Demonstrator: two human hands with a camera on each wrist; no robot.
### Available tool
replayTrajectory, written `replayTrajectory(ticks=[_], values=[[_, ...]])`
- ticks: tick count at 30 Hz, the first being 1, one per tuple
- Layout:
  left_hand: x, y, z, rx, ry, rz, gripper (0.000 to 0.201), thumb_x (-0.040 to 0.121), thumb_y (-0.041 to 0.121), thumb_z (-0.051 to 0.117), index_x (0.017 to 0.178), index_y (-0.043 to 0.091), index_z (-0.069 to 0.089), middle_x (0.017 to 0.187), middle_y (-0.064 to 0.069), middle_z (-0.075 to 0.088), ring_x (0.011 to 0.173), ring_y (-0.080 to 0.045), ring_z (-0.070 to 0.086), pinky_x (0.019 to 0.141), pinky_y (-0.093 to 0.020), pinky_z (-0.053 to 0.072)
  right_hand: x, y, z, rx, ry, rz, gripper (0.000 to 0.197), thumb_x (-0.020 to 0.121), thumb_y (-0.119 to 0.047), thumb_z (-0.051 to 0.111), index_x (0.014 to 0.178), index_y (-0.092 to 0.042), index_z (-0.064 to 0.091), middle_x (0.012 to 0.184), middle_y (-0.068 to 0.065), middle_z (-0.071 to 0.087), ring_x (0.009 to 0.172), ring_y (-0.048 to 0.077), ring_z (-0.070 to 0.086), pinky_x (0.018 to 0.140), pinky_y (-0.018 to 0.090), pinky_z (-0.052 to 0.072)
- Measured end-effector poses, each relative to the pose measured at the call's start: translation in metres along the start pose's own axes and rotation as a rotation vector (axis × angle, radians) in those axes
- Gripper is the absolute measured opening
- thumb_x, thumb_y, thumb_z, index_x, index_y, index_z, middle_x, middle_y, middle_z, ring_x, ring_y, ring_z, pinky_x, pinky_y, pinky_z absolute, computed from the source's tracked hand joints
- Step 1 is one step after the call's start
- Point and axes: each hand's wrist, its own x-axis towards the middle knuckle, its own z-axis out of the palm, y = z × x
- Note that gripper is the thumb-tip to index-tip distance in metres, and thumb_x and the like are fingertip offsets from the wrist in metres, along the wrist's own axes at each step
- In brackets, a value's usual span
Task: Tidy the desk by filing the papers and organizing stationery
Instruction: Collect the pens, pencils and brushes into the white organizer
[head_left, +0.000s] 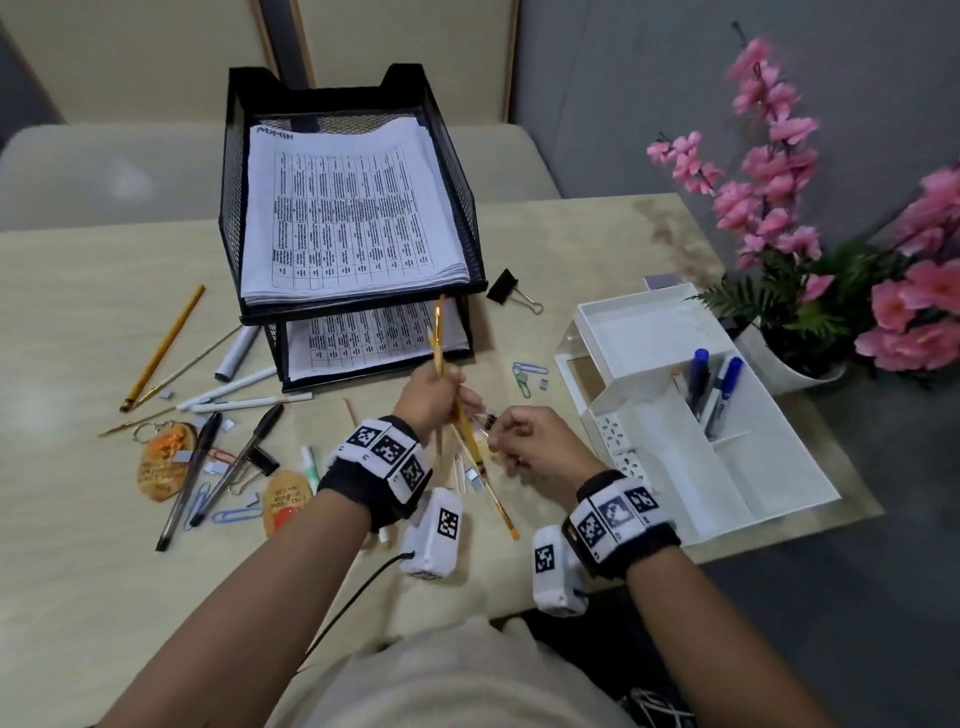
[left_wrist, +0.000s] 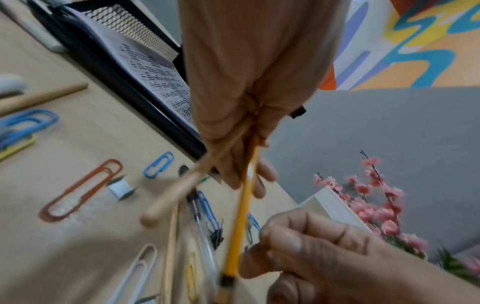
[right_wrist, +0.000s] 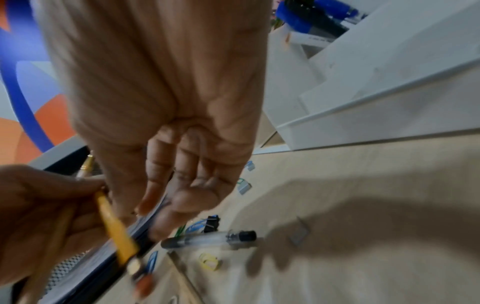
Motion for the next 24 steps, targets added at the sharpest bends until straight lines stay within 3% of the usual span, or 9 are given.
replayTrajectory(ticks=[3, 6, 9, 13, 15, 17, 20, 21, 24], values=[[0.0, -0.001, -0.015, 0.102, 0.124, 0.077, 0.027, 0.1, 0.013, 0.035, 0.073, 0.015, 0.041, 0.052, -0.003, 0.044, 0.034, -0.011, 0.047, 0.038, -0.021, 0.042, 0.017, 0.005, 0.01, -0.332, 0.213, -0.011, 0.008, 0.082, -0.005, 0.057, 0.085, -0.001, 0.064, 0.088, 0.017, 0.067, 0.078, 0.027, 0.061, 0.072, 0.033, 0.051], [-0.002, -0.006, -0.029, 0.321, 0.124, 0.08, 0.018, 0.097, 0.018, 0.042, 0.081, 0.012, 0.05, 0.059, -0.001, 0.04, 0.048, -0.014, 0.037, 0.044, -0.023, 0.033, 0.019, 0.008, 0.019, -0.618, 0.144, 0.024, 0.017, 0.082, -0.008, 0.052, 0.095, 0.0, 0.058, 0.106, 0.019, 0.059, 0.098, 0.034, 0.056, 0.082, 0.036, 0.046], [-0.004, -0.011, -0.035, 0.311, 0.095, -0.01, 0.025, 0.098, 0.017, 0.039, 0.08, 0.011, 0.056, 0.058, 0.0, 0.038, 0.043, -0.012, 0.035, 0.034, -0.017, 0.03, 0.017, 0.013, 0.02, -0.663, 0.142, 0.043, 0.008, 0.08, -0.012, 0.053, 0.085, -0.006, 0.053, 0.103, 0.019, 0.059, 0.095, 0.034, 0.056, 0.072, 0.033, 0.04], [-0.008, -0.014, -0.032, 0.176, -0.001, -0.172, 0.026, 0.098, 0.01, 0.036, 0.078, 0.006, 0.053, 0.063, -0.004, 0.05, 0.027, -0.002, 0.037, 0.029, -0.013, 0.029, 0.009, 0.014, 0.019, -0.327, 0.193, 0.018, 0.006, 0.079, -0.013, 0.056, 0.074, -0.011, 0.058, 0.076, 0.007, 0.059, 0.083, 0.025, 0.055, 0.077, 0.034, 0.047], [-0.008, -0.016, -0.029, 0.112, -0.045, -0.199, 0.029, 0.099, 0.012, 0.037, 0.075, 0.006, 0.052, 0.067, -0.006, 0.053, 0.028, -0.002, 0.037, 0.03, -0.013, 0.028, 0.0, 0.011, 0.024, -0.094, 0.092, -0.002, 0.013, 0.08, -0.007, 0.056, 0.069, -0.014, 0.058, 0.065, 0.005, 0.06, 0.071, 0.023, 0.057, 0.071, 0.038, 0.05], [-0.007, -0.018, -0.024, 0.023, -0.055, -0.178, 0.028, 0.099, 0.015, 0.039, 0.076, 0.007, 0.052, 0.073, -0.007, 0.056, 0.028, 0.0, 0.036, 0.029, -0.011, 0.027, -0.008, 0.011, 0.028, 0.06, -0.054, -0.015, 0.016, 0.083, -0.007, 0.056, 0.069, -0.014, 0.057, 0.061, 0.007, 0.062, 0.061, 0.023, 0.056, 0.06, 0.034, 0.046], [-0.007, -0.02, -0.017, 0.04, -0.021, -0.062, 0.028, 0.099, 0.014, 0.039, 0.073, 0.012, 0.048, 0.073, -0.008, 0.056, 0.028, 0.001, 0.034, 0.03, -0.011, 0.027, -0.014, 0.01, 0.027, -0.041, -0.091, -0.053, 0.018, 0.088, -0.011, 0.057, 0.071, -0.012, 0.059, 0.058, 0.005, 0.058, 0.046, 0.008, 0.05, 0.049, 0.017, 0.039], [-0.007, -0.022, -0.015, 0.078, 0.001, -0.012, 0.029, 0.099, 0.013, 0.038, 0.071, 0.013, 0.046, 0.071, -0.008, 0.056, 0.028, 0.001, 0.034, 0.031, -0.011, 0.027, -0.013, 0.012, 0.026, -0.124, -0.03, -0.064, 0.021, 0.088, -0.013, 0.057, 0.067, -0.012, 0.058, 0.058, 0.006, 0.056, 0.047, 0.008, 0.049, 0.049, 0.018, 0.038], [-0.006, -0.024, -0.013, 0.195, 0.035, 0.107, 0.028, 0.099, 0.013, 0.037, 0.072, 0.016, 0.045, 0.068, -0.005, 0.057, 0.03, 0.001, 0.036, 0.035, -0.012, 0.03, -0.014, 0.023, 0.026, -0.509, 0.086, -0.044, 0.022, 0.087, -0.018, 0.053, 0.068, -0.009, 0.05, 0.073, 0.014, 0.055, 0.071, 0.028, 0.054, 0.062, 0.031, 0.039]])
